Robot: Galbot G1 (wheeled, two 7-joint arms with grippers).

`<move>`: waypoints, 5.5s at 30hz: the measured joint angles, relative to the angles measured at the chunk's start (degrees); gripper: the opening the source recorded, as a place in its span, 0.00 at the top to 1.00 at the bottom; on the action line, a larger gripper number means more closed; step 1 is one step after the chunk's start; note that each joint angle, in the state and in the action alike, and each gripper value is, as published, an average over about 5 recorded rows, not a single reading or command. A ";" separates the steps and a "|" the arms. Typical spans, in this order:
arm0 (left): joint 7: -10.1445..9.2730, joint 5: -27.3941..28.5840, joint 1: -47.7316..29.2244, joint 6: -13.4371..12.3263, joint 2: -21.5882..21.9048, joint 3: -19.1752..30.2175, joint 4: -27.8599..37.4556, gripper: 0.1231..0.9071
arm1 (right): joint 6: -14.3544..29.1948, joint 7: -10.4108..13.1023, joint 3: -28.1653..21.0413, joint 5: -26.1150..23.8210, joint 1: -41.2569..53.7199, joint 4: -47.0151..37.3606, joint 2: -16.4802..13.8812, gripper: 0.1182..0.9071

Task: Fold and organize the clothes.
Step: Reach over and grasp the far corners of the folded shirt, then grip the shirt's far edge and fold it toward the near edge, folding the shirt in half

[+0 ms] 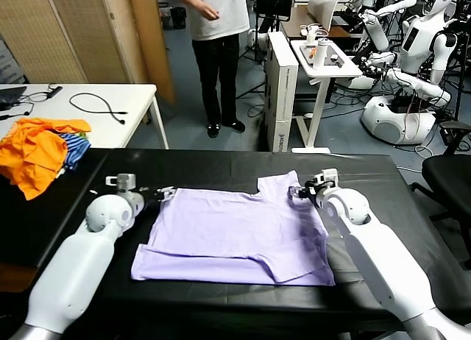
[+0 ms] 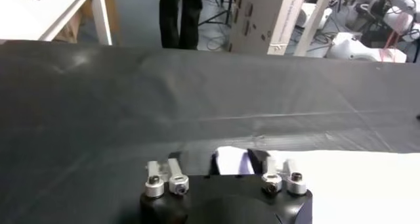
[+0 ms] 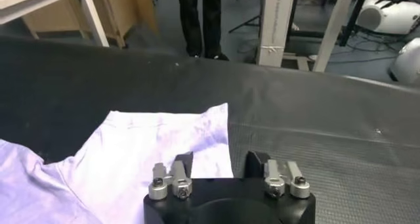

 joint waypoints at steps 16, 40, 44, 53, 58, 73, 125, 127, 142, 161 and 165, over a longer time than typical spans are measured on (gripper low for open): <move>1.78 -0.96 1.12 0.03 0.48 -0.63 -1.63 0.97 | 2.34 -1.27 1.00 -0.55 -0.62 1.04 0.12 0.97; 1.79 -4.14 10.90 -0.04 3.72 -8.00 -14.15 0.97 | 4.48 -0.98 11.03 4.09 -14.07 19.83 -7.26 0.97; 1.80 -5.05 14.34 -0.05 5.19 -10.01 -17.82 0.97 | 2.76 0.18 13.46 4.66 -18.32 25.45 -9.18 0.97; 1.81 -5.66 21.40 -0.07 7.87 -13.53 -26.08 0.97 | -0.42 2.07 18.30 4.20 -29.75 35.64 -12.27 0.97; 1.77 -5.37 23.68 -0.07 8.45 -14.21 -28.49 0.97 | -0.43 2.95 19.87 4.19 -34.23 39.10 -13.21 0.97; 1.94 -2.37 30.79 -0.07 8.91 -16.13 -32.09 0.97 | -0.45 2.51 19.41 2.19 -42.65 42.41 -13.50 0.97; -1.17 3.13 41.29 -0.07 2.16 -24.65 -39.23 0.00 | -0.44 2.39 23.50 2.10 -41.22 43.62 -9.52 0.00; -1.11 3.50 39.31 -0.07 1.41 -24.01 -37.94 0.00 | -0.44 2.37 22.80 1.40 -39.35 41.24 -8.31 0.00; -0.60 4.09 32.08 -0.07 -0.24 -19.83 -29.56 0.00 | -0.44 2.43 19.88 0.41 -32.38 30.54 -3.17 0.00; 0.55 3.33 33.01 -0.07 -1.34 -18.17 -29.41 0.52 | -0.37 2.09 18.53 -0.50 -31.12 27.33 -1.63 0.22; 0.57 3.63 33.40 -0.07 -1.48 -18.10 -29.32 0.81 | -0.22 1.91 18.27 -0.62 -30.82 27.14 -1.38 0.41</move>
